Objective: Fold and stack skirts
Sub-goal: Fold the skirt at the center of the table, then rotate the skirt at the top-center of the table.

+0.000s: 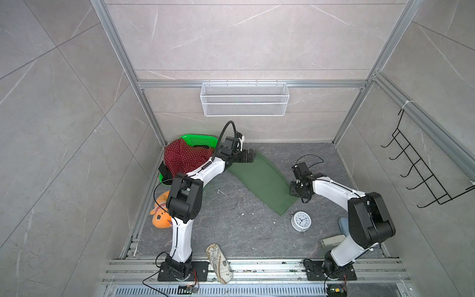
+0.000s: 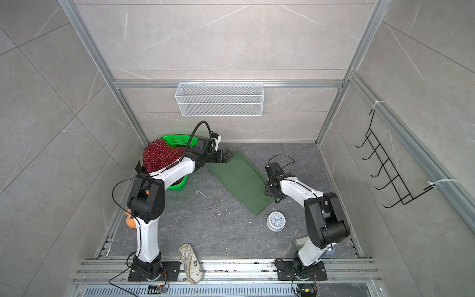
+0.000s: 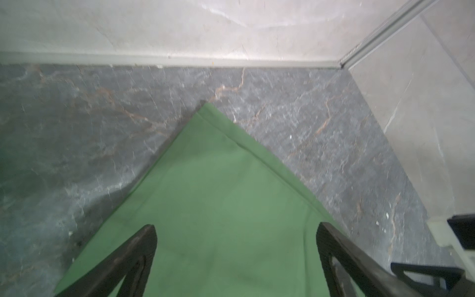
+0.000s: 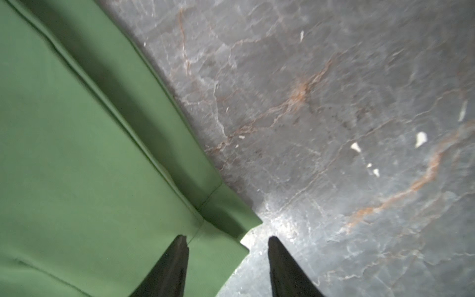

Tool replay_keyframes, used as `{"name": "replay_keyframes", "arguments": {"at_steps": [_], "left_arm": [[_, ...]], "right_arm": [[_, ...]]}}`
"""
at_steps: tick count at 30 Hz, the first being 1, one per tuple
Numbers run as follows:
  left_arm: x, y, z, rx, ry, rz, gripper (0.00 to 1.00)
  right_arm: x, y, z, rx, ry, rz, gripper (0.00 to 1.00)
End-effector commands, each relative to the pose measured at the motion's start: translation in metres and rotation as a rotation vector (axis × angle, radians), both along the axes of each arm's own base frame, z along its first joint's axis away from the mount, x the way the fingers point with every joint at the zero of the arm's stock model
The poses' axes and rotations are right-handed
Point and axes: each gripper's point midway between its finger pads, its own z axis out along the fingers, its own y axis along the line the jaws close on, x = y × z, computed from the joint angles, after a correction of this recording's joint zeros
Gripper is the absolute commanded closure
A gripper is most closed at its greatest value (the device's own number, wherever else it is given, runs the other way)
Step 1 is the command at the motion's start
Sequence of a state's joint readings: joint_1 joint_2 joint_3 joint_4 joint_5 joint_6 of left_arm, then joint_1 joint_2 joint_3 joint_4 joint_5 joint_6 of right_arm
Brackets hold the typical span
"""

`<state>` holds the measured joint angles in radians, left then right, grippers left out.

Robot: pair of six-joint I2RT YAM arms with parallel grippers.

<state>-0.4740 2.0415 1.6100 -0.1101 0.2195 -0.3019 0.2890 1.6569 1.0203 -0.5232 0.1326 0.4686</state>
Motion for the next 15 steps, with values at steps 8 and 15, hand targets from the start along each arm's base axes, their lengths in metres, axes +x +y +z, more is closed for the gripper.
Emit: {"name": "replay_keyframes", "arguments": {"at_steps": [8, 15], "left_arm": [[-0.033, -0.006, 0.022, 0.076, -0.073, -0.096, 0.0], [-0.044, -0.008, 0.018, 0.114, -0.101, -0.143, 0.0]], "right_arm": [[-0.023, -0.001, -0.017, 0.015, 0.106, -0.017, 0.53], [-0.012, -0.006, -0.028, -0.017, 0.119, -0.033, 0.55]]}}
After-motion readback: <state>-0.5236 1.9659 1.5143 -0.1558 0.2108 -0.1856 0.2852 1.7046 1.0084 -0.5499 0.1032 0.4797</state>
